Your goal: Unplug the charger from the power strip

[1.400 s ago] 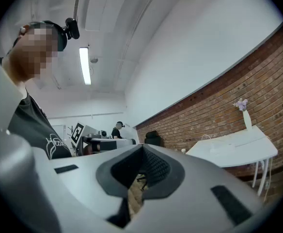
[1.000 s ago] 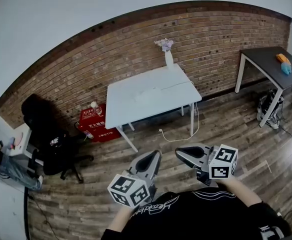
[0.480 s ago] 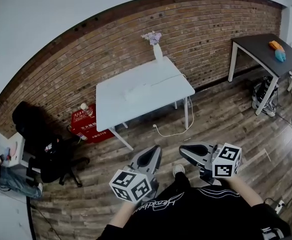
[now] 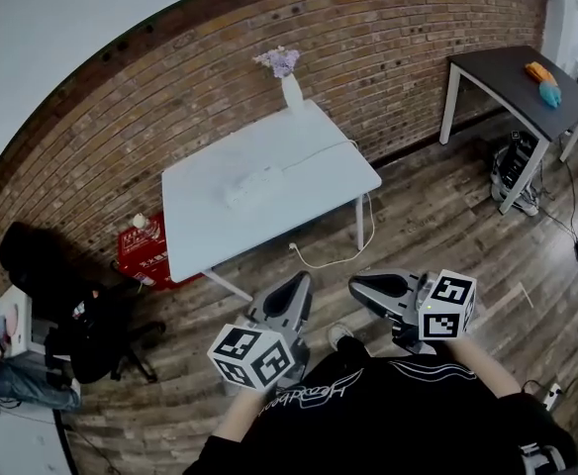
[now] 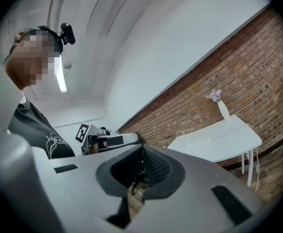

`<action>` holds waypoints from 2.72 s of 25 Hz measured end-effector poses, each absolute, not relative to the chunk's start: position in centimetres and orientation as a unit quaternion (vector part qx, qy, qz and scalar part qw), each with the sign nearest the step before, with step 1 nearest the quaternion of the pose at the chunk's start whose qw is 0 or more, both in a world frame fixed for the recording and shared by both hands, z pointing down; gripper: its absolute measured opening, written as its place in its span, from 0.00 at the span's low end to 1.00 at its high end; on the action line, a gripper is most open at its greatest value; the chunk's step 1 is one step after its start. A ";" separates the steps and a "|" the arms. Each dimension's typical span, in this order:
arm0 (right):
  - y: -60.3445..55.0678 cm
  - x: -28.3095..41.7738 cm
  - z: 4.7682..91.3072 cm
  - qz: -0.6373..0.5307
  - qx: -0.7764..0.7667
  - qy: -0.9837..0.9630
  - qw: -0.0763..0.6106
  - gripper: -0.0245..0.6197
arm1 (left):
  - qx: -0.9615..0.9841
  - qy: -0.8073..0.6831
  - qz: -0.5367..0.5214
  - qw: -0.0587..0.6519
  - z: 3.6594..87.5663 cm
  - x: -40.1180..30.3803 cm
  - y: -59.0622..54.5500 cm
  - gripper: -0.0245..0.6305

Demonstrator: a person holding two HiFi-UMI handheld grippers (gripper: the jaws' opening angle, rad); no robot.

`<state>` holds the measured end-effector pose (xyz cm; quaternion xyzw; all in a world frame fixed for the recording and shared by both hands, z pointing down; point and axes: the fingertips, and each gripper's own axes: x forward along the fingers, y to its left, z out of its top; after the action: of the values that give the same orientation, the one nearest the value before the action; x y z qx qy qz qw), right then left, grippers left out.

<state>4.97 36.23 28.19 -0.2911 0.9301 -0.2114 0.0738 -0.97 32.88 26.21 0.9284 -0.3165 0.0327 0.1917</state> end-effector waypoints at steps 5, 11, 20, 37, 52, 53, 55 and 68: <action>27.1 4.8 29.0 -0.233 -0.285 0.927 0.069 0.04 | 0.919 -0.328 0.036 0.215 27.3 -1.7 23.6 0.04; 15.6 4.1 30.2 -0.254 -0.271 0.927 0.053 0.04 | 0.905 -0.350 0.038 0.239 29.1 -3.4 12.4 0.04; 5.2 1.9 33.5 -0.278 -0.250 0.927 0.015 0.04 | 0.884 -0.391 0.034 0.255 32.4 -7.7 1.6 0.04; -8.3 -2.2 39.2 -0.317 -0.142 0.935 -0.064 0.04 | 0.791 -0.533 0.073 0.291 39.3 -15.7 -7.3 0.04; -16.9 -4.2 46.3 -0.149 -0.084 0.956 -0.236 0.20 | 0.726 -0.613 0.089 0.298 42.6 -16.1 -11.7 0.05; -17.2 -4.6 47.0 -0.142 -0.083 0.956 -0.244 0.20 | 0.723 -0.616 0.090 0.299 42.9 -16.3 -11.6 0.05; -17.8 -5.4 48.3 -0.135 -0.079 0.953 -0.258 0.20 | 0.718 -0.620 0.090 0.303 43.4 -16.7 -11.6 0.05; -20.5 -7.2 54.5 -0.062 -0.095 0.945 -0.308 0.31 | 0.688 -0.647 0.101 0.312 47.8 -18.8 -14.8 0.24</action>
<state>-7.24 -20.55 54.55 -0.0946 0.9447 -0.0623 -0.3076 -18.84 -14.84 47.75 0.6880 -0.6472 0.1011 0.3124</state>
